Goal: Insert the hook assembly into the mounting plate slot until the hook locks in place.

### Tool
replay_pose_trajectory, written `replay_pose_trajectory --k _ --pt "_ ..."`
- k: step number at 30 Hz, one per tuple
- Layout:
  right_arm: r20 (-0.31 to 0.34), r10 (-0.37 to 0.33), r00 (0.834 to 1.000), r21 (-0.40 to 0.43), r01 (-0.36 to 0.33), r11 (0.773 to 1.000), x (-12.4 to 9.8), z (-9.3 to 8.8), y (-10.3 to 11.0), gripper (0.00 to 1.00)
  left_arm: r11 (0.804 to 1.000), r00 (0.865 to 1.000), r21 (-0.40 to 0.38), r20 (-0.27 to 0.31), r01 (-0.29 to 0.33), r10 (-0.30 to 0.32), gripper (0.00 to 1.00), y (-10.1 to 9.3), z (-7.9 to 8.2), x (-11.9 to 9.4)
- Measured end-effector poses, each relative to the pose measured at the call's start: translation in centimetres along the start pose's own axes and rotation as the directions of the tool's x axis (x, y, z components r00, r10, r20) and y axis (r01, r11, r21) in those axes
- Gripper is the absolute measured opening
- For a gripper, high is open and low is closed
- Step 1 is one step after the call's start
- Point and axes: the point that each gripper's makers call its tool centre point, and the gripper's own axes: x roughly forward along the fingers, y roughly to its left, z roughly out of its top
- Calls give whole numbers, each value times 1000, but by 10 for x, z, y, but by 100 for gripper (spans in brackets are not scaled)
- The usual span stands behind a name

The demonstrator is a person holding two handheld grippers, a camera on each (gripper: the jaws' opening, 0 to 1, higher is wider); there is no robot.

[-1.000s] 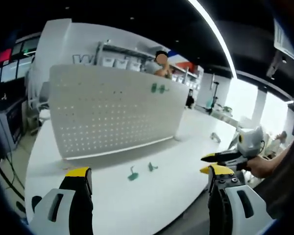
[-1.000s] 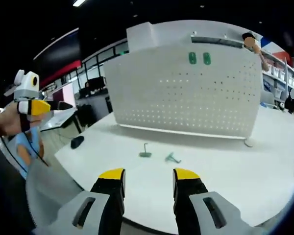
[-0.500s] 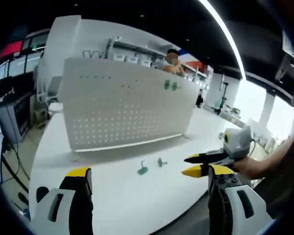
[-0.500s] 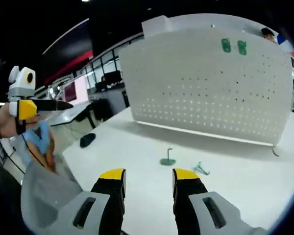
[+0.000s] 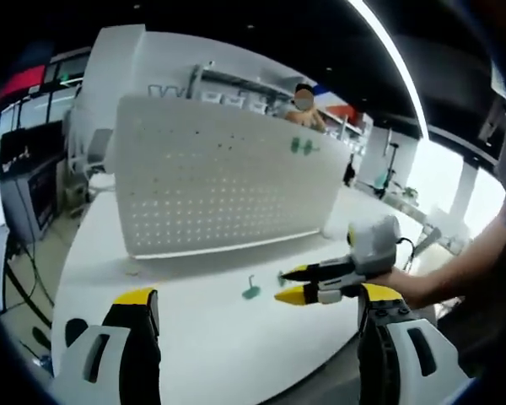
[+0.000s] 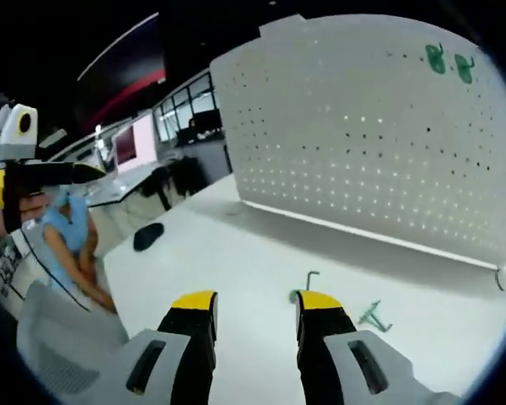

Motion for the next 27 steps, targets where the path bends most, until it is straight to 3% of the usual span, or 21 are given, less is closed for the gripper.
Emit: replay_pose_trajectory --k 10,27 --pt "-74 -24 997 12 25 1000 31 -15 -22 37 1000 999 -17 -36 -7 6 100 9 -12 8" --pt "-124 -15 992 32 20 999 72 -9 -39 36 998 998 -57 -47 -39 36 100 26 -12 14"
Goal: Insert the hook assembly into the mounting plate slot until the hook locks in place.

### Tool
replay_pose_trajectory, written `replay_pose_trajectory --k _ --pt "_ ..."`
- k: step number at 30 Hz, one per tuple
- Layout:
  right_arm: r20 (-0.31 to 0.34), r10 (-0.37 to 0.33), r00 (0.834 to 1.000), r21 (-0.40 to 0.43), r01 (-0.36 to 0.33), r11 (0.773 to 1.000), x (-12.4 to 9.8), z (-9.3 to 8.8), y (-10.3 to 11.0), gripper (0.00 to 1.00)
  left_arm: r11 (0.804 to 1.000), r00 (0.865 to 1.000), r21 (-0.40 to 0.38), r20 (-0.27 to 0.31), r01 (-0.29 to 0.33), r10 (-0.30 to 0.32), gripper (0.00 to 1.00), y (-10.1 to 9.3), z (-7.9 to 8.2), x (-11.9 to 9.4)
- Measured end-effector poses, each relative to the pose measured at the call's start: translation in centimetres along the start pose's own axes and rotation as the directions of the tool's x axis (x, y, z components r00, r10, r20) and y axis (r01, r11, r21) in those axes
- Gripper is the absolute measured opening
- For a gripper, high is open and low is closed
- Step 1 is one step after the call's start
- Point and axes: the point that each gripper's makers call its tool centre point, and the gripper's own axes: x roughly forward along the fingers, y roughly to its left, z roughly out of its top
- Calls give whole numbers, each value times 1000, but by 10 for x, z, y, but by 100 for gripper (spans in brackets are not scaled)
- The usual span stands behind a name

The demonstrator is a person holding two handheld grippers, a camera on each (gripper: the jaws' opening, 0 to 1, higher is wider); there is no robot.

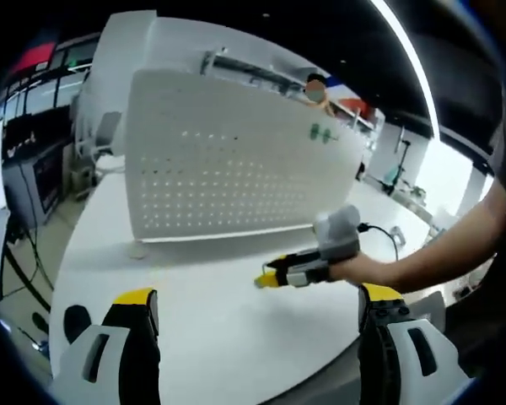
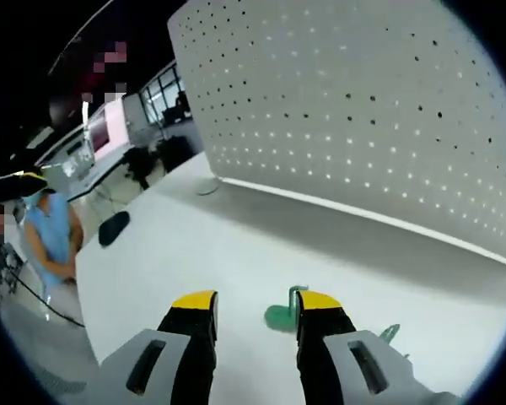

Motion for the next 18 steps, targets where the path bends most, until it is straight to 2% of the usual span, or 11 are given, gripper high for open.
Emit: replay_pose_trajectory --k 8,14,18 --pt "-21 0 1000 16 1 1000 12 3 -5 35 1000 1000 -14 -3 -11 11 100 5 -2 2" --pt "-47 1 999 -9 -1 1000 19 3 -7 28 999 1000 -25 0 -24 24 99 9 -2 0" --pt "-57 -3 998 -11 3 1000 23 4 -11 19 999 1000 -33 -1 -31 31 99 10 -4 -2"
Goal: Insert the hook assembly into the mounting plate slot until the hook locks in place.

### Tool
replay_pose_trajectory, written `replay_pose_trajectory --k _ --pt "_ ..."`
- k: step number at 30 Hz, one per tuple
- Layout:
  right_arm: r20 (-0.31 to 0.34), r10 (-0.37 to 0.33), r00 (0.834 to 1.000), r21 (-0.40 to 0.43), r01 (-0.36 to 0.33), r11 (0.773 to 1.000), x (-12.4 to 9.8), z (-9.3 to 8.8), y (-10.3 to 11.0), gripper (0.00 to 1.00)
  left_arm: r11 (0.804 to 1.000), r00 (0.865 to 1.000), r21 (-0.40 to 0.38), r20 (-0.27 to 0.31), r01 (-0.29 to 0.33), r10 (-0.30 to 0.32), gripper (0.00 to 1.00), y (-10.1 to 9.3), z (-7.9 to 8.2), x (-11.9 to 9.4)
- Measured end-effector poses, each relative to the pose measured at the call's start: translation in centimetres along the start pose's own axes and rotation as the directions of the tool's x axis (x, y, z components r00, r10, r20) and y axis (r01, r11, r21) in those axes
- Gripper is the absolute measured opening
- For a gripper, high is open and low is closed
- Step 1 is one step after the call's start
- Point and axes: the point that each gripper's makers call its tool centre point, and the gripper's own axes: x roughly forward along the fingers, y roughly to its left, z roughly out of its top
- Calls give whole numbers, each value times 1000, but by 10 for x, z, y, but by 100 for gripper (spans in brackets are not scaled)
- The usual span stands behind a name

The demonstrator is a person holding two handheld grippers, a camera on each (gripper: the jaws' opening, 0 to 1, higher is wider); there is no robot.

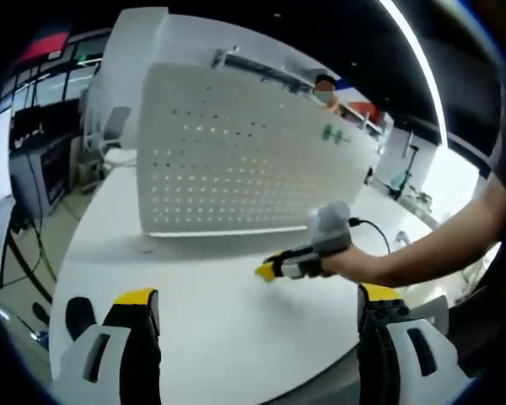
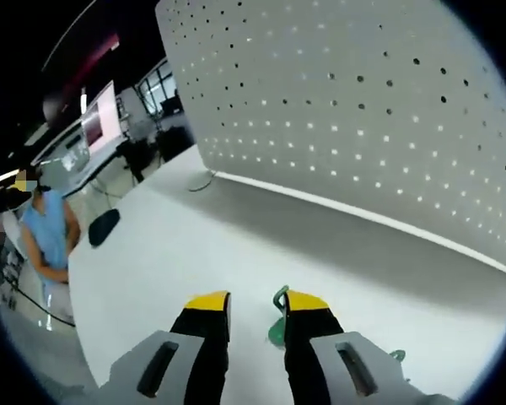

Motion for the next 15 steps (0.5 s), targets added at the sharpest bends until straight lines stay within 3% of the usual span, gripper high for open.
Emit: replay_pose_trajectory --k 6,9,15 --pt "-20 -2 1000 17 2 1000 6 1 -7 11 1000 1000 -4 0 -7 7 99 3 0 0" --pt "-31 -9 999 -13 8 1000 5 0 -11 3 1000 1000 -8 1 -10 10 99 4 0 0" --pt "-30 -17 999 -18 16 1000 2 2 -14 2 1000 1000 -11 -3 -5 5 99 3 -2 3"
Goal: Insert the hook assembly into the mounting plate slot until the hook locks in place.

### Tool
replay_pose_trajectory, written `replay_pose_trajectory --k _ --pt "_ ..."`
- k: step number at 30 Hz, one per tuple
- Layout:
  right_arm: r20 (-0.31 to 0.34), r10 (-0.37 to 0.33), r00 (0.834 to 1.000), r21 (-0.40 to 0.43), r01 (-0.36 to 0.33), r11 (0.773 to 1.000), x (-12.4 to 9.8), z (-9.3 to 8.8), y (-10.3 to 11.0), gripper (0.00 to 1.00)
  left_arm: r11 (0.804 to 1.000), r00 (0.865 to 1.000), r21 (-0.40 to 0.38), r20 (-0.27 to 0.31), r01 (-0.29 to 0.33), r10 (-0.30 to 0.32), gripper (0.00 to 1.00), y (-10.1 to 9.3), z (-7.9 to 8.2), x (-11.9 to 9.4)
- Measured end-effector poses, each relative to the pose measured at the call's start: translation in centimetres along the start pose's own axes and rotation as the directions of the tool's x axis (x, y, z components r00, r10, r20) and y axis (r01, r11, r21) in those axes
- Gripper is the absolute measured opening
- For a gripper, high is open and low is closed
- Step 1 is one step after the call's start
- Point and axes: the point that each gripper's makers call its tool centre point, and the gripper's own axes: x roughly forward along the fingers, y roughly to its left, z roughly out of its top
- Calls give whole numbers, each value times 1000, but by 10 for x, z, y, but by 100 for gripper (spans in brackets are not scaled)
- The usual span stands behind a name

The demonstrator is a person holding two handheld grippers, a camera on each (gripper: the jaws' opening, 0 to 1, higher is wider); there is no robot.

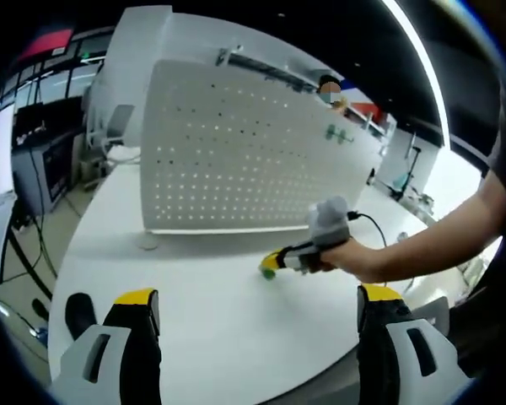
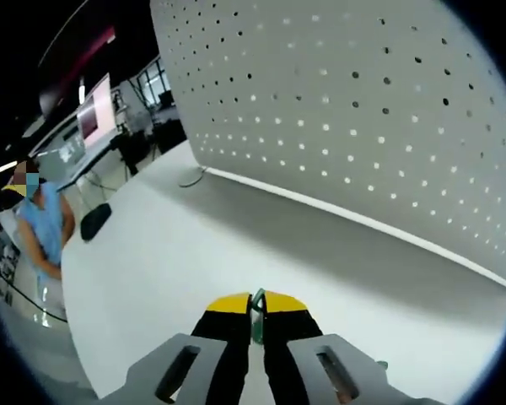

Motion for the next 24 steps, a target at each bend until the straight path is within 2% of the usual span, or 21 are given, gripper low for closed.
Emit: replay_pose_trajectory --k 3,12,24 --pt "3 8 1000 4 -8 1000 -2 1 1 0 1000 1000 1 2 4 -4 99 -1 1 2" --pt "36 19 999 -54 -18 998 -17 9 5 0 1000 1000 -2 4 13 -13 99 -4 3 3" --pt "108 5 994 -75 3 997 -52 28 6 0 999 999 23 28 40 -41 99 -19 14 1"
